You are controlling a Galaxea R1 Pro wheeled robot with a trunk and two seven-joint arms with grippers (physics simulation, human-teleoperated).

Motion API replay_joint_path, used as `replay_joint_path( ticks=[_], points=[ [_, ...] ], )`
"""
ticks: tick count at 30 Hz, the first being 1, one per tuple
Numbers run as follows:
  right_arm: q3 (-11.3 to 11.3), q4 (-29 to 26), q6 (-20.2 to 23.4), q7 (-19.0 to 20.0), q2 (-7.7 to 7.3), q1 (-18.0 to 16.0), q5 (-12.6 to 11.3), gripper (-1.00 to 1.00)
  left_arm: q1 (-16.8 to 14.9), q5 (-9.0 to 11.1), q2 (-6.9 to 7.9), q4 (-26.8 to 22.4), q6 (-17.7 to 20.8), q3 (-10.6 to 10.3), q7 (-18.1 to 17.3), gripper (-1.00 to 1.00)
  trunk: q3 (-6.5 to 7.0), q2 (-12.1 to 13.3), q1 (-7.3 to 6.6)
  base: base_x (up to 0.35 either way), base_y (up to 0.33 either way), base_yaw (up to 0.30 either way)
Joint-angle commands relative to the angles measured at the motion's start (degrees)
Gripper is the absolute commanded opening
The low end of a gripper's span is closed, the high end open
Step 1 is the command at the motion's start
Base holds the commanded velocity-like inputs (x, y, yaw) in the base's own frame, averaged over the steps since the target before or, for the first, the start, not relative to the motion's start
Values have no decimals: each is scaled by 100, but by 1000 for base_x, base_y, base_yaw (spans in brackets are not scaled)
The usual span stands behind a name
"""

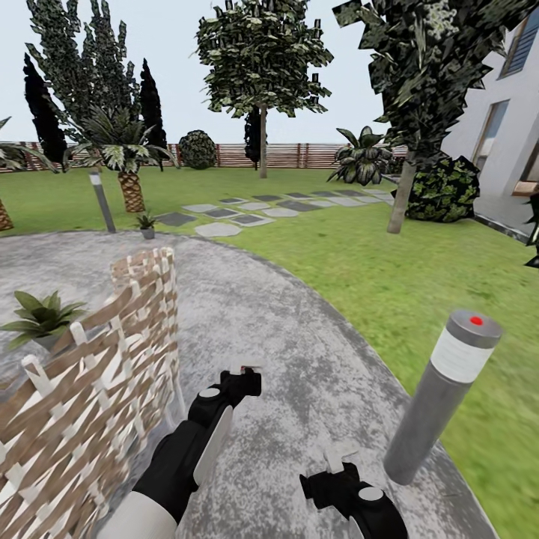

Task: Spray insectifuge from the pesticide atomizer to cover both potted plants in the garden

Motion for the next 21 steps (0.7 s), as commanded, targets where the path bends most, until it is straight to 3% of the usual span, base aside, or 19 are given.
replay_joint_path(
  ticks=[1, 21],
  points=[
    [1, -7, 29, -1, 0, -3, -6, 100, -3, 60, 2, -8, 24, -13, 54, -100, -6, -2, 2, 320, 1, 0],
    [1, -7, 29, -1, 2, -3, -5, 100, -3, 60, 2, -8, 24, -17, 54, -100, -6, -2, 2, 161, 0, 0]
  ],
)
